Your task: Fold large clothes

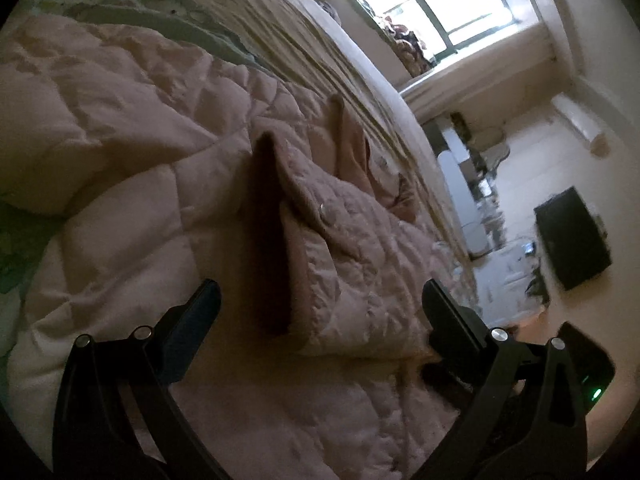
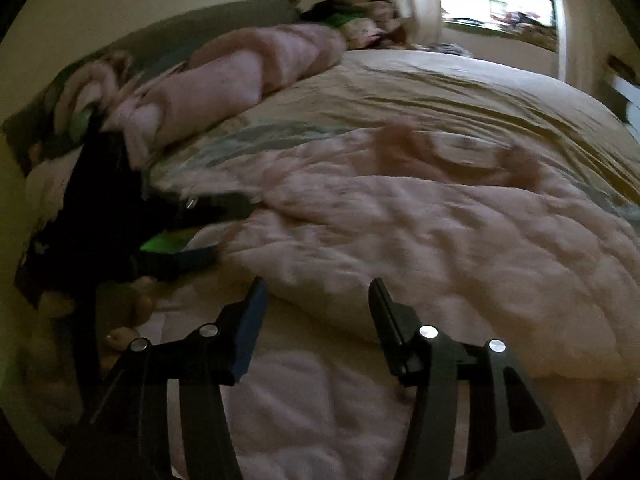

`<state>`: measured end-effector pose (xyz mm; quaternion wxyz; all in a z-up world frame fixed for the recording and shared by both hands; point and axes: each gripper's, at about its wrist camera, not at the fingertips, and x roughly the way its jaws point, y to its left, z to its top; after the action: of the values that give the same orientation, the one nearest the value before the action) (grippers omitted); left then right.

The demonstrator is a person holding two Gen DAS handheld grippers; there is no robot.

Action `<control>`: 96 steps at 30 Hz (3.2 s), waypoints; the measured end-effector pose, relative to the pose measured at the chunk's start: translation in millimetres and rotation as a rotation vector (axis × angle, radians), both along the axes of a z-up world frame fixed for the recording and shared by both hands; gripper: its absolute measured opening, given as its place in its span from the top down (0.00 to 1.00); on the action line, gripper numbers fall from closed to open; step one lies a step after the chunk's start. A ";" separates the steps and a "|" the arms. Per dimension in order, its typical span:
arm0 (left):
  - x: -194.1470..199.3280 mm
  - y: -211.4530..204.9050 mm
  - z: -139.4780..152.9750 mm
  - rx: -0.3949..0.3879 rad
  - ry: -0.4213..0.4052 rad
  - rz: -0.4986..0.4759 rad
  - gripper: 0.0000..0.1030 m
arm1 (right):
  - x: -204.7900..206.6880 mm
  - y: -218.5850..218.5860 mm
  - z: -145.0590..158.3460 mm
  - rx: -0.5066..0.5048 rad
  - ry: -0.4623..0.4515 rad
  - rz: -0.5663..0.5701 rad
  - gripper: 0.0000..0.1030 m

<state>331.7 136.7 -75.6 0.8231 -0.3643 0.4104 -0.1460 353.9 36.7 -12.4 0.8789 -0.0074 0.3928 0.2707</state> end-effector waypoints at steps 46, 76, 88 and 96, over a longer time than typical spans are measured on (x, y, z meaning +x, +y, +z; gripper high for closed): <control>7.7 -73.4 0.5 0.507 -0.003 -0.159 0.72 | 119.8 -156.9 -55.7 -0.227 0.155 -0.482 0.43; -39.8 -26.7 49.1 0.545 -0.099 0.036 0.40 | 30.8 -116.6 -10.1 -0.074 0.058 -0.364 0.13; -73.2 11.5 55.0 0.619 -0.078 0.175 0.09 | 14.6 -49.9 25.2 -0.046 -0.017 -0.238 0.13; -99.1 31.5 54.6 0.642 -0.050 0.243 0.09 | -3.8 -14.6 46.2 -0.013 -0.068 -0.175 0.05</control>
<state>232.6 168.2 -21.1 0.9169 -0.1292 0.3689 0.0810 350.1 22.1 33.8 0.9120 0.0119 0.3635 0.1899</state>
